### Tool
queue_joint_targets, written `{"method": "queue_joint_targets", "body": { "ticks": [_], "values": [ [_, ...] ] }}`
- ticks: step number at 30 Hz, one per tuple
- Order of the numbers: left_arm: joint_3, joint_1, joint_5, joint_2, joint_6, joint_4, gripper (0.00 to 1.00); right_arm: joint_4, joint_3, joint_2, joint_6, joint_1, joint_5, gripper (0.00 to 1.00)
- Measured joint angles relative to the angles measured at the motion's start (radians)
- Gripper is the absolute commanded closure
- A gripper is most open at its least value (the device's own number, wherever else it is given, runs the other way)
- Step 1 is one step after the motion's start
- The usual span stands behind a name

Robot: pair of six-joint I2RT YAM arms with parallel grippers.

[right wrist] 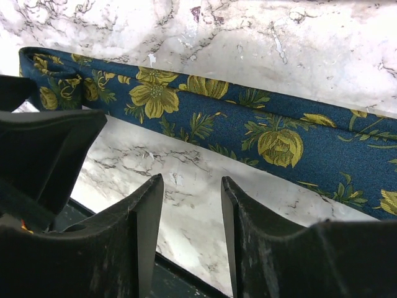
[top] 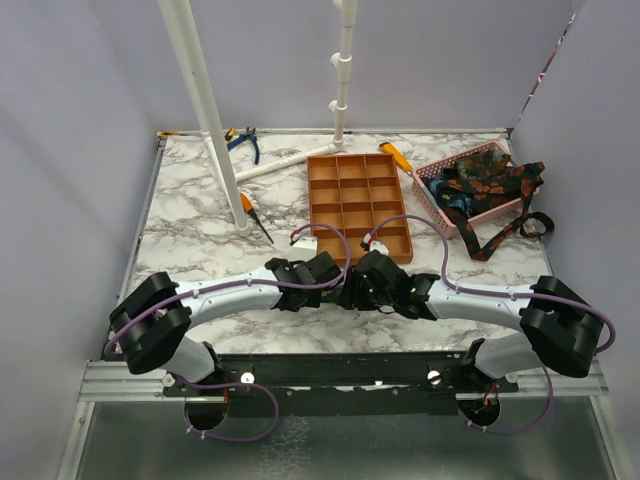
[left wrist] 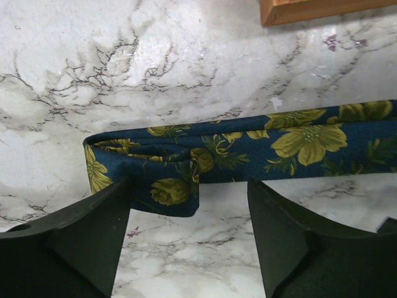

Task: Roll the ties
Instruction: Roll the tie at the center of the board.

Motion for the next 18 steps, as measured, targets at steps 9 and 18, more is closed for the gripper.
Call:
{"method": "queue_joint_targets", "body": {
  "ticks": [9,18],
  "values": [
    [0.002,0.001,0.049,-0.183,-0.012,-0.006,0.12,0.000,0.013,0.000,-0.034,0.000,-0.026,0.53],
    [-0.231,0.237,0.063,-0.621,-0.089,0.086,0.11,0.055,0.228,0.159,-0.097,0.027,-0.198,0.59]
  ]
}}
